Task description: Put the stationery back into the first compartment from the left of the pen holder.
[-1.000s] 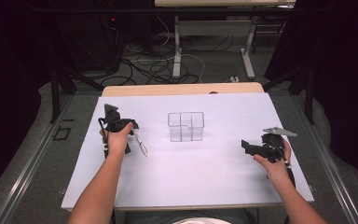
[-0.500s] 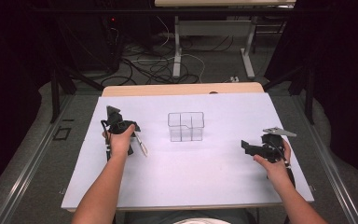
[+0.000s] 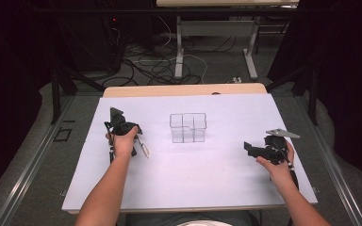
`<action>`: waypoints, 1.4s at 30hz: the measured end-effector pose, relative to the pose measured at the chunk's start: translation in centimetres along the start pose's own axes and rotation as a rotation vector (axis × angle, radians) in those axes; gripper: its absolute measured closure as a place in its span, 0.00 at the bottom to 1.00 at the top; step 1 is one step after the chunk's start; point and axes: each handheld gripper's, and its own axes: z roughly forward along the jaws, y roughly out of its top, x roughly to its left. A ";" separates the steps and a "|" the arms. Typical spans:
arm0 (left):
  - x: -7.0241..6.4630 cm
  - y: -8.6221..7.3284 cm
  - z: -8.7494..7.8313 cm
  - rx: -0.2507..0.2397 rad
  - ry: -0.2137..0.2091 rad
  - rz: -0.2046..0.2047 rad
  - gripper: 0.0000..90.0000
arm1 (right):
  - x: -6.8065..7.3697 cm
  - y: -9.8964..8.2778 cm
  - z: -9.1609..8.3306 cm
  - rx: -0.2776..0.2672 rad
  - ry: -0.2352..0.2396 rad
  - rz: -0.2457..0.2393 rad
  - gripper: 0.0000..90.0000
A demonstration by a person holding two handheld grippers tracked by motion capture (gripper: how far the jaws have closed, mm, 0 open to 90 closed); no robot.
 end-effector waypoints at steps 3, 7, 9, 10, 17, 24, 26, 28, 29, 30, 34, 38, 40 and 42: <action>0.0 0.0 0.2 0.002 -0.001 -0.004 0.74 | -0.1 0.0 0.0 -0.001 -0.003 0.002 0.08; 0.0 0.0 0.2 -0.005 0.011 -0.025 0.77 | -0.1 -0.1 0.0 0.003 -0.005 0.007 0.08; 0.1 0.0 0.2 0.000 0.009 -0.025 0.80 | -0.2 -0.1 0.0 0.001 -0.005 0.000 0.08; 0.2 0.0 0.2 0.009 0.009 -0.017 0.81 | -0.1 -0.1 0.0 0.001 -0.004 0.003 0.08; 0.2 0.0 0.2 0.006 0.024 -0.029 0.86 | -0.1 -0.1 0.0 0.001 -0.004 -0.002 0.08; 0.4 0.0 0.2 0.003 0.015 -0.039 0.88 | -0.1 0.0 0.0 0.002 -0.001 0.000 0.08; 0.4 0.1 0.2 0.006 0.014 -0.047 0.88 | -0.1 0.0 0.0 0.001 -0.002 -0.001 0.08; 0.5 0.1 0.2 0.000 0.013 -0.052 0.88 | -0.1 -0.1 0.0 0.002 -0.003 -0.003 0.08; 0.5 0.1 0.2 -0.002 0.011 -0.052 0.89 | -0.1 -0.1 0.0 0.002 -0.004 -0.002 0.08; 0.5 0.1 0.1 -0.002 0.004 -0.048 0.89 | -0.1 0.0 0.0 0.002 -0.004 -0.002 0.08; 0.5 0.1 -0.1 -0.010 0.000 -0.051 0.89 | -0.1 0.0 0.0 0.002 -0.004 -0.002 0.08; 0.6 0.1 -0.5 -0.019 -0.028 -0.038 0.89 | -0.2 0.0 0.0 0.002 -0.005 -0.002 0.08; 0.5 0.1 -0.8 -0.023 -0.037 -0.032 0.89 | -0.2 -0.1 0.0 0.002 -0.004 -0.003 0.08; 0.4 0.1 -0.9 -0.037 -0.051 -0.031 0.89 | -0.1 -0.1 0.0 0.003 -0.004 -0.004 0.08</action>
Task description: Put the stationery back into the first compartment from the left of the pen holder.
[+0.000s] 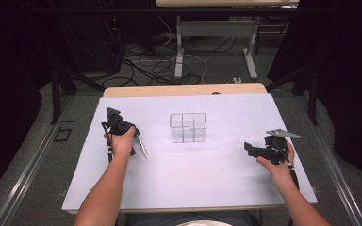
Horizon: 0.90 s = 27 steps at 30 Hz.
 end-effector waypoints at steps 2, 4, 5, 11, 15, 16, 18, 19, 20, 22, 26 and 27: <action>0.0 0.0 -0.3 0.000 -0.020 0.019 0.89 | 0.0 0.0 0.0 0.000 0.001 0.001 0.08; -0.2 -0.1 -0.5 -0.008 -0.034 0.030 0.89 | 0.0 0.0 0.0 0.001 0.000 -0.001 0.08; -0.3 -0.1 -0.6 -0.012 -0.031 0.038 0.89 | 0.0 0.0 0.0 0.002 0.000 0.000 0.08; -0.9 -0.3 -1.4 -0.024 -0.069 0.082 0.89 | 0.1 0.0 0.0 0.002 0.000 -0.003 0.08; -1.4 -0.5 -1.9 -0.060 -0.087 0.105 0.89 | 0.0 0.0 0.0 0.001 -0.001 -0.002 0.08; -1.4 -0.5 -2.2 -0.045 -0.097 0.123 0.89 | 0.1 0.0 0.0 0.002 0.000 -0.002 0.08; -1.7 -0.6 -2.2 -0.058 -0.111 0.125 0.89 | 0.1 0.0 0.0 0.004 0.000 -0.001 0.08; -1.8 -0.6 -2.4 -0.066 -0.109 0.141 0.89 | 0.1 0.0 0.0 0.004 0.000 -0.001 0.08; -2.0 -0.6 -2.5 -0.068 -0.115 0.141 0.89 | 0.1 0.0 0.1 0.006 0.000 0.002 0.08; -2.3 -0.6 -2.8 -0.084 -0.105 0.170 0.89 | 0.1 0.0 0.0 0.006 0.000 -0.001 0.08; -3.2 -0.9 -3.6 -0.120 -0.115 0.212 0.89 | 0.2 0.0 0.0 0.006 0.000 0.000 0.08; -3.5 -1.0 -3.7 -0.139 -0.121 0.220 0.89 | 0.2 0.0 0.1 0.005 0.000 0.003 0.08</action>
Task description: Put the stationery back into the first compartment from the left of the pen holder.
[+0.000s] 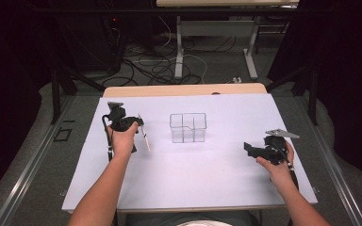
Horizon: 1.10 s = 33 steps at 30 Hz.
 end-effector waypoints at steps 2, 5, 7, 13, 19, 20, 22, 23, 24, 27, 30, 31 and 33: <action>-0.4 0.0 -0.3 -0.019 0.006 0.027 0.89 | -0.1 0.0 0.0 -0.001 0.000 -0.004 0.08; -1.0 -0.1 -0.6 -0.071 -0.005 0.064 0.89 | 0.0 0.0 0.0 -0.001 -0.001 -0.003 0.08; -1.4 -0.2 -0.8 -0.097 -0.013 0.065 0.89 | -0.1 0.0 0.0 -0.001 0.000 -0.005 0.08; -2.0 -0.3 -1.3 -0.153 -0.030 0.097 0.89 | 0.0 0.0 0.0 0.001 0.000 -0.002 0.08; -2.9 -0.3 -2.1 -0.204 -0.058 0.118 0.89 | 0.0 0.0 0.0 0.001 -0.001 -0.001 0.08; -3.1 -0.3 -2.3 -0.216 -0.065 0.119 0.89 | 0.0 0.0 0.0 0.001 -0.001 0.000 0.08; -3.6 -0.2 -2.5 -0.225 -0.071 0.130 0.89 | 0.0 0.0 0.0 0.001 -0.001 -0.003 0.08; -3.8 -0.2 -2.6 -0.229 -0.074 0.140 0.89 | 0.0 0.0 0.0 0.000 -0.001 -0.001 0.08; -4.0 -0.1 -2.8 -0.220 -0.078 0.154 0.89 | 0.0 0.0 0.0 0.001 0.000 -0.004 0.08; -4.7 0.1 -3.0 -0.222 -0.087 0.167 0.89 | 0.0 0.0 0.0 0.000 0.000 -0.001 0.08; -5.4 0.4 -3.3 -0.223 -0.097 0.186 0.89 | 0.0 0.0 0.0 -0.002 0.001 -0.003 0.08; -5.7 0.4 -3.3 -0.236 -0.105 0.185 0.89 | 0.0 0.0 0.0 -0.002 0.001 -0.002 0.08; -6.2 0.6 -3.5 -0.244 -0.114 0.190 0.89 | 0.0 0.0 0.0 -0.001 0.000 -0.002 0.08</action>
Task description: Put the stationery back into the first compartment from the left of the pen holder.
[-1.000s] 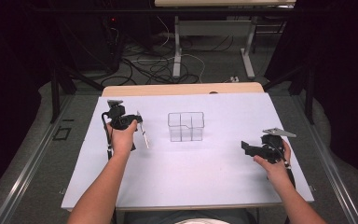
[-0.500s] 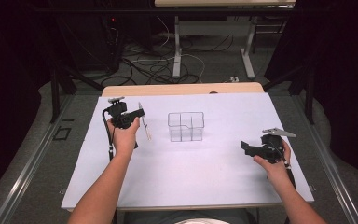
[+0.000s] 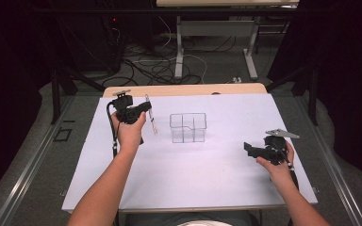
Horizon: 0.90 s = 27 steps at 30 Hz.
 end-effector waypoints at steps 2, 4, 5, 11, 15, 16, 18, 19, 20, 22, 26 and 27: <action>-0.4 0.3 -0.1 -0.004 -0.010 0.004 0.89 | 0.0 0.0 0.0 0.000 0.000 -0.001 0.08; -0.9 0.6 -0.1 -0.011 -0.014 0.011 0.89 | 0.0 0.0 0.0 -0.002 0.000 -0.001 0.08; -1.1 0.7 -0.1 -0.018 -0.022 0.001 0.89 | 0.0 0.0 0.0 -0.002 0.000 -0.001 0.08; -2.4 1.3 -0.1 -0.031 -0.038 0.026 0.89 | -0.1 0.0 0.0 -0.003 0.001 -0.005 0.08; -3.1 1.7 0.2 -0.018 -0.040 0.037 0.89 | 0.0 0.0 0.0 -0.002 0.003 -0.001 0.08; -3.3 1.7 0.3 -0.030 -0.042 0.041 0.89 | 0.0 0.0 0.0 -0.001 0.004 0.000 0.08; -3.6 1.7 0.5 -0.033 -0.045 0.044 0.89 | 0.0 0.0 0.0 0.000 0.007 0.002 0.08; -3.8 1.8 0.5 -0.027 -0.044 0.055 0.89 | 0.0 0.0 0.0 -0.001 0.010 0.003 0.08; -3.9 1.8 0.6 -0.034 -0.044 0.051 0.89 | 0.0 0.0 0.0 -0.001 0.012 0.003 0.08; -4.1 1.8 0.7 -0.026 -0.047 0.063 0.89 | 0.0 0.0 0.0 -0.001 0.011 0.004 0.08; -4.4 1.8 1.3 -0.032 -0.036 0.063 0.89 | 0.0 0.0 -0.1 -0.003 0.005 -0.016 0.07; -4.5 1.7 1.4 -0.032 -0.036 0.055 0.89 | 0.0 0.0 -0.1 -0.002 0.002 -0.019 0.07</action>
